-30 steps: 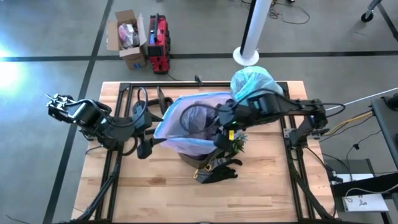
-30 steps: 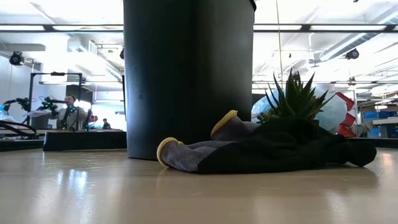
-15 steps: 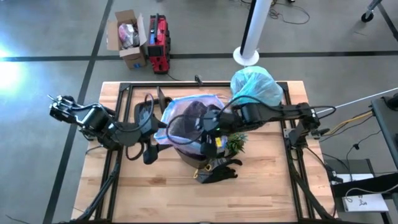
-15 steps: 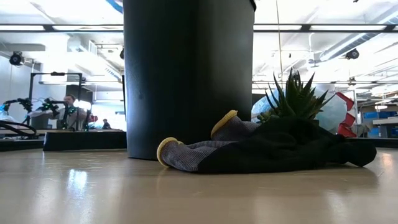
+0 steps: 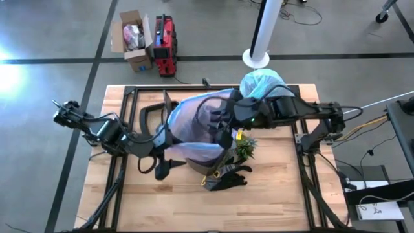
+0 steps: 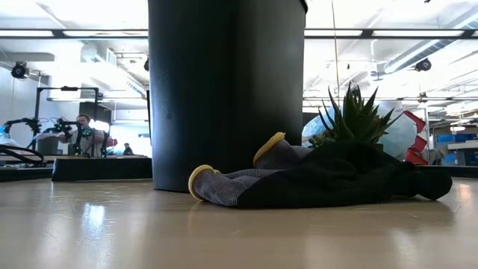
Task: Place trash/remove bag and relplace
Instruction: Insert the trash bag into the trash bin
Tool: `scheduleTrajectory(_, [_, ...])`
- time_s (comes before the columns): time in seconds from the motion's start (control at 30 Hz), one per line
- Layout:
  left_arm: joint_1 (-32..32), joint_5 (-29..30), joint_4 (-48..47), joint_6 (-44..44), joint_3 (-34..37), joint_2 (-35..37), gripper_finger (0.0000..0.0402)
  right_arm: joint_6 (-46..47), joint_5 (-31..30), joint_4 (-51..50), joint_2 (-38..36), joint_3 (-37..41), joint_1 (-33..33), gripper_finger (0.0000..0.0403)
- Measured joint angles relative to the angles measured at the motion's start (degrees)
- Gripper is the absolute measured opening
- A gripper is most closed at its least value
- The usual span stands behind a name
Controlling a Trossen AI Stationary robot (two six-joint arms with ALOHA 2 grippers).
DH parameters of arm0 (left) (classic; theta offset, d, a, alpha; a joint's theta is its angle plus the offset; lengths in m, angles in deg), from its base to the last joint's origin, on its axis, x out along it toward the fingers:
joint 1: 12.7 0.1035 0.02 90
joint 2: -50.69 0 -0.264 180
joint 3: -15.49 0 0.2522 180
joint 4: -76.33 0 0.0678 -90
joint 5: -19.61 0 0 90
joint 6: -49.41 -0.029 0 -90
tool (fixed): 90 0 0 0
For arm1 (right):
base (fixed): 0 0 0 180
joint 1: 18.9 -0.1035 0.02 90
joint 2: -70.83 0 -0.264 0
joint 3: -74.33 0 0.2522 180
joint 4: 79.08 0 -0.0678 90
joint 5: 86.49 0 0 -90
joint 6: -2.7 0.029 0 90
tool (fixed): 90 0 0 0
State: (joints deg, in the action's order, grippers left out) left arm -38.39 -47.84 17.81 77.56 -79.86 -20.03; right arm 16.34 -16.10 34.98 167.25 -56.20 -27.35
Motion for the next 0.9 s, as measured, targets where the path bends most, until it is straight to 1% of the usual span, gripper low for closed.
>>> scheduleTrajectory(0.07, [-0.09,-0.78,2.83,-0.52,0.66,-0.37,0.0333,1.07,-0.22,1.91,-0.72,0.0,0.37,0.0192])
scheduleTrajectory(0.13, [-0.14,-0.9,4.78,-1.58,1.21,-0.8,0.0333,2.04,2.58,5.65,-0.76,0.0,0.7,0.0192])
scheduleTrajectory(0.23, [-0.14,-0.9,7.29,-3.19,1.26,-1.15,0.0333,4.19,11.81,10.88,-0.34,0.45,0.97,0.0192])
scheduleTrajectory(0.3, [-0.14,-0.86,7.34,-3.27,0.81,-1.15,0.0333,8.5,18.71,15.58,0.42,1.31,1.16,0.0192])
scheduleTrajectory(0.4, [-0.22,-0.82,7.83,-3.18,-0.01,-1.13,0.0333,12.6,28.71,21.36,2.0,2.98,1.23,0.0192])
scheduleTrajectory(0.43, [-0.45,-0.79,7.87,-3.01,-0.36,-1.13,0.0333,12.87,30.22,21.84,2.28,3.13,1.23,0.0192])
scheduleTrajectory(0.47, [-0.59,-0.75,7.7,-2.7,-0.79,-1.07,0.0333,13.04,30.44,21.46,2.26,3.17,1.25,0.0192])
scheduleTrajectory(0.5, [-0.76,-0.74,8.0,-2.49,-1.13,-1.04,0.0333,12.83,29.51,20.74,1.81,3.03,1.32,0.0192])
scheduleTrajectory(0.57, [-1.18,-0.6,8.06,-1.93,-1.49,-0.94,0.0333,11.6,24.13,15.01,-0.27,2.04,1.58,0.0192])
scheduleTrajectory(0.67, [-1.58,-0.57,7.78,-0.35,-1.52,-0.94,0.0333,9.24,11.31,3.52,-4.06,0.43,1.82,0.0192])
scheduleTrajectory(0.77, [-1.64,-0.5,7.48,0.36,-2.1,-0.64,0.0333,9.32,1.2,-7.19,-7.45,0.42,1.75,0.0192])
scheduleTrajectory(0.83, [-1.59,1.36,7.48,0.24,-3.27,-0.16,0.0333,9.67,-4.44,-12.92,-9.15,0.54,1.71,0.0192])
scheduleTrajectory(0.9, [-1.21,4.84,7.46,-1.15,-4.77,0.33,0.0333,10.86,-10.01,-17.8,-10.47,0.55,1.75,0.0192])
